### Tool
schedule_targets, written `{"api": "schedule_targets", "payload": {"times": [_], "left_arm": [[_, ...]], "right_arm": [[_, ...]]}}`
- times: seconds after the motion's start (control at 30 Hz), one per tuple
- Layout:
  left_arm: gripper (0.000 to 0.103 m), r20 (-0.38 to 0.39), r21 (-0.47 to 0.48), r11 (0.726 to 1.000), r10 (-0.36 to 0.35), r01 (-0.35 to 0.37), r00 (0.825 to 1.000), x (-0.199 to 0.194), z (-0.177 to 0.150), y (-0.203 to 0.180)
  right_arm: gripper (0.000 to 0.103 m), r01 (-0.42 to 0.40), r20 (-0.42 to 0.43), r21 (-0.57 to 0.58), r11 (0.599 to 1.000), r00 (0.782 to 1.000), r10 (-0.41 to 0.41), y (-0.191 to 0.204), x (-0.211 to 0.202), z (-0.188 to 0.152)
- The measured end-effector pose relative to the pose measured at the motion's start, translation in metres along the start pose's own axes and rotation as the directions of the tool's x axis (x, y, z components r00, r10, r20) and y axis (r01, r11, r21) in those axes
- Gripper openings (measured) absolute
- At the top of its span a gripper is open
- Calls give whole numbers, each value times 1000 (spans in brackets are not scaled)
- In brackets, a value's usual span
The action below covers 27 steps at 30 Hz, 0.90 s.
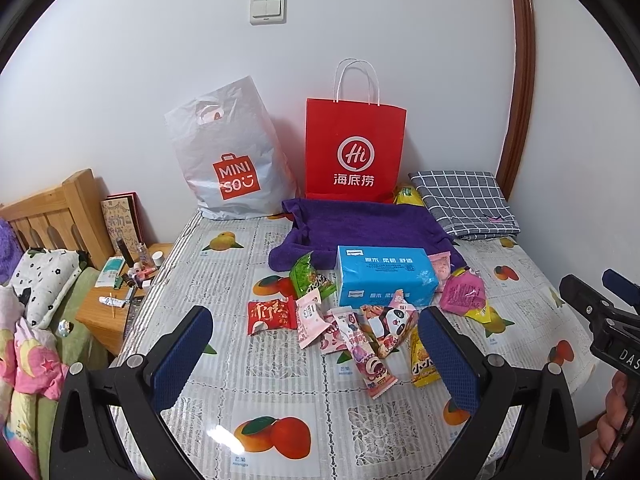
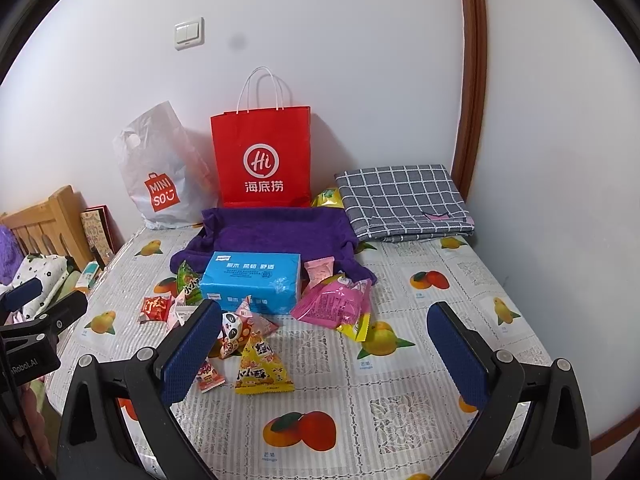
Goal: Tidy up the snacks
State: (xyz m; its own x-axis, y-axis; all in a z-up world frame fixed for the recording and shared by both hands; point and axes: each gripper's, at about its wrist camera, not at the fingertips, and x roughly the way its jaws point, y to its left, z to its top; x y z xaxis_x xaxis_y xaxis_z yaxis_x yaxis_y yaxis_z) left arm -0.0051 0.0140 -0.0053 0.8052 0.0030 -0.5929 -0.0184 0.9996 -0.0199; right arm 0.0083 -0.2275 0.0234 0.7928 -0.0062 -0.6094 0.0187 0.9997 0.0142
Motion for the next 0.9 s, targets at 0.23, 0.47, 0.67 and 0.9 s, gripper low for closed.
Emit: {"api": "schedule_targets", "payload": {"times": [0.23, 0.47, 0.67, 0.9], "left_arm": [[103, 0, -1, 1000, 1, -1, 1000, 0, 0, 0], [103, 2, 0, 1000, 1, -1, 1000, 0, -1, 0], [103, 1, 0, 1000, 3, -3, 1000, -1, -1, 1], [103, 3, 2, 1000, -1, 1, 1000, 0, 0, 1]], "right_arm": [[101, 2, -2, 3, 1000, 1000, -2, 0, 1, -1], [101, 1, -3, 1, 1000, 1000, -1, 0, 1, -2], [101, 1, -6, 2, 1000, 1000, -1, 0, 2, -2], [101, 1, -3, -1, 1000, 1000, -1, 0, 4, -3]]}}
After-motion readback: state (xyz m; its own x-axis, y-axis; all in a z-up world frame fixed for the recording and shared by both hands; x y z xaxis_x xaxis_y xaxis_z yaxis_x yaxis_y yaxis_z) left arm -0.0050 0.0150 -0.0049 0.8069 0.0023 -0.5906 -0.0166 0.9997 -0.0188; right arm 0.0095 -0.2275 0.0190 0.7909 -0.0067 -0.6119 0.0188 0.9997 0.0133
